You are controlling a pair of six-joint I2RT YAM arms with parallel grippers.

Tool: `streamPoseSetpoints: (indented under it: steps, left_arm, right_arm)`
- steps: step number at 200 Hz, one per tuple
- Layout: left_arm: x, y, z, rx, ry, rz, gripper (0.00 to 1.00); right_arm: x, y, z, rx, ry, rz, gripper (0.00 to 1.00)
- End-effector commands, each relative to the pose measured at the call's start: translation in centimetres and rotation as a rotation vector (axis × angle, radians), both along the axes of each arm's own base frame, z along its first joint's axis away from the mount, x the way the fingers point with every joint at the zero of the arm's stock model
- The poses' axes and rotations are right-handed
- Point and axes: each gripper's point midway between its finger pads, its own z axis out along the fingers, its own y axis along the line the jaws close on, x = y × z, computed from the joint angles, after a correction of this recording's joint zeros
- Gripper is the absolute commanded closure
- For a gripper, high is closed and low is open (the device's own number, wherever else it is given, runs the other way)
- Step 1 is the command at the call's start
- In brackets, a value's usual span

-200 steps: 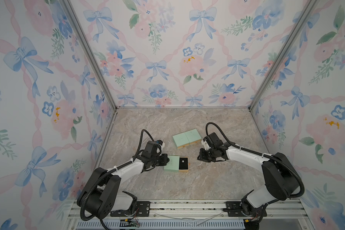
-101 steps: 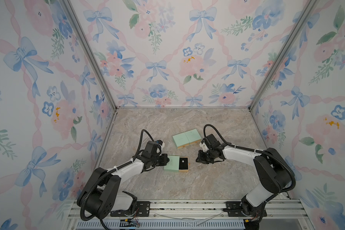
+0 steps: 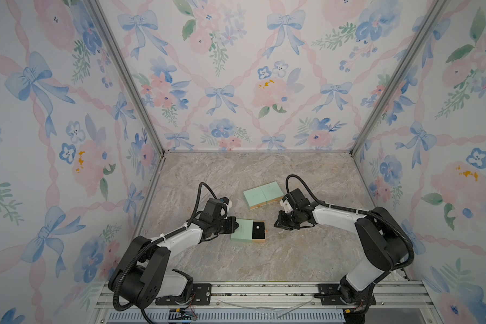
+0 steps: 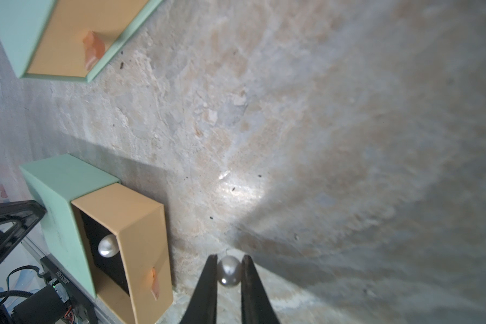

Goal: Take out the earrings from the drawer-style jewelry box
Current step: Place the earring at the center of the board.

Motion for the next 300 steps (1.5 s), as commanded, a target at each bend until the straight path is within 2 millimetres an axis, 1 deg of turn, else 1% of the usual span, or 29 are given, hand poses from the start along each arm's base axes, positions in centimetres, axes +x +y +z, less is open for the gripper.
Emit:
streamPoseSetpoints:
  steps: [1,69,95,111,118,120,123,140,160,178,199,223,229,231,237,261,300]
  left_arm:
    - [-3.8,4.4,-5.8,0.217,0.187,0.077,1.00]
    - [-3.8,4.4,-5.8,0.220,0.188,0.076,1.00]
    - [-3.8,4.4,-5.8,0.219,0.189,0.075,1.00]
    - [-3.8,4.4,-5.8,0.220,0.188,0.075,1.00]
    - [-3.8,4.4,-5.8,0.220,0.188,0.075,1.00]
    - [-3.8,4.4,-5.9,0.221,0.188,0.076,1.00]
    - [-3.8,4.4,-5.9,0.221,0.188,0.077,1.00]
    - [-3.8,4.4,-5.9,0.219,0.188,0.080,1.00]
    - [-3.6,4.3,-5.9,0.215,0.186,0.081,1.00]
    - [-3.6,4.3,-5.8,0.214,0.188,0.082,1.00]
    - [-3.6,4.2,-5.8,0.212,0.189,0.077,1.00]
    - [-3.6,4.2,-5.8,0.213,0.188,0.077,1.00]
    - [-3.6,4.2,-5.9,0.213,0.188,0.075,1.00]
    - [-3.5,4.2,-5.8,0.213,0.185,0.075,1.00]
    - [-3.6,4.2,-5.9,0.213,0.189,0.076,1.00]
    - [-3.6,4.1,-5.8,0.210,0.184,0.072,1.00]
    - [-3.7,4.2,-5.8,0.211,0.181,0.074,1.00]
  right_arm:
    - [-1.0,-0.8,-1.7,-0.035,0.054,-0.004,0.82]
    - [-1.0,-0.9,-1.7,-0.037,0.049,-0.013,0.78]
    - [-0.8,-0.9,-1.2,-0.038,0.037,-0.009,0.75]
    - [-0.5,-0.8,-0.2,-0.032,0.007,-0.004,0.75]
    - [-0.5,-0.8,-0.1,-0.036,0.003,-0.003,0.74]
    - [-0.3,-0.7,0.6,-0.025,-0.015,-0.005,0.74]
    - [-0.3,-0.7,1.0,-0.022,-0.024,-0.005,0.74]
    - [-0.3,-0.6,2.3,-0.041,-0.072,0.042,0.74]
    - [-0.5,0.0,4.4,-0.113,-0.141,0.109,0.74]
    - [-0.9,1.4,6.1,-0.153,-0.200,0.172,0.74]
    - [-1.4,3.2,6.8,-0.172,-0.222,0.218,0.74]
    - [-2.1,5.2,6.2,-0.191,-0.210,0.258,0.74]
    - [-2.2,5.6,6.4,-0.187,-0.212,0.266,0.74]
    - [-2.3,5.8,5.7,-0.198,-0.197,0.275,0.74]
    - [-2.5,6.1,5.3,-0.204,-0.185,0.285,0.74]
    - [-2.9,7.1,4.0,-0.220,-0.158,0.310,0.75]
    - [-2.9,8.0,3.1,-0.233,-0.142,0.317,0.75]
